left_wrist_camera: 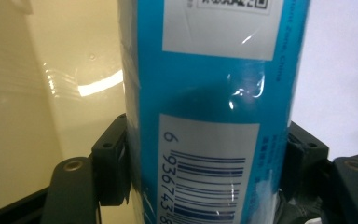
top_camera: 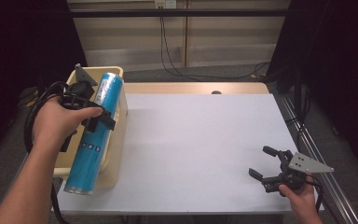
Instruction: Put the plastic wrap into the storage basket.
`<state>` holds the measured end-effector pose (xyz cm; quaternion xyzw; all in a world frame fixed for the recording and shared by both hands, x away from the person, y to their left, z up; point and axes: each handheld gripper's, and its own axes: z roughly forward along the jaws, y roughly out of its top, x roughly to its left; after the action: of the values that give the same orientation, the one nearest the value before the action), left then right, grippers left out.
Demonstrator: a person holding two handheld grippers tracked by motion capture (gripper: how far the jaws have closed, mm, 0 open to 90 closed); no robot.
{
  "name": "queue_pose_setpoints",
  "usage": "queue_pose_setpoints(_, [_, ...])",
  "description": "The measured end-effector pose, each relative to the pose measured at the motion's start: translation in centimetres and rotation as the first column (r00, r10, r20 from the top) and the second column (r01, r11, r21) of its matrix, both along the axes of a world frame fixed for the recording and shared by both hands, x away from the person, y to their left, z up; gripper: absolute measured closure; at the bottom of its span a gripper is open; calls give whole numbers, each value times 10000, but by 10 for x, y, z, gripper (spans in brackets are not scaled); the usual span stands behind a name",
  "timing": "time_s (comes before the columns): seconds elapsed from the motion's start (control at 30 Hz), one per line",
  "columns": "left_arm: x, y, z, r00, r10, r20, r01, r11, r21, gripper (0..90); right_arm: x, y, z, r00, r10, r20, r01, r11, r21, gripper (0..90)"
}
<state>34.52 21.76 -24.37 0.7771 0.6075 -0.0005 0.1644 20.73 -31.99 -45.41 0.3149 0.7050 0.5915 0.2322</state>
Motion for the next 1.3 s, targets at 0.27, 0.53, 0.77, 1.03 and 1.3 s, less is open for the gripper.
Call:
queue_pose_setpoints(0.27, [3,13,-9,9991,421,-16,-420,9989,221,324,0,1,0,10000,43,34,-43,10000,-13,19])
queue_pose_setpoints(0.53, [8,19,-16,9980,630,-86,-626,9974,361,323,0,1,0,10000,40,-2,-40,10000,-23,18])
queue_pose_setpoints(0.77, [12,19,-26,9968,791,-82,-787,9959,450,323,0,0,0,10000,37,-2,-37,10000,-3,18])
queue_pose_setpoints(1.03, [16,20,-36,9931,1169,-134,-1159,9914,610,322,0,0,0,10000,52,4,-52,10000,-10,18])
queue_pose_setpoints(1.3, [16,22,-43,9887,1496,-118,-1487,9875,529,322,0,0,0,10000,66,15,-66,10000,-26,18])
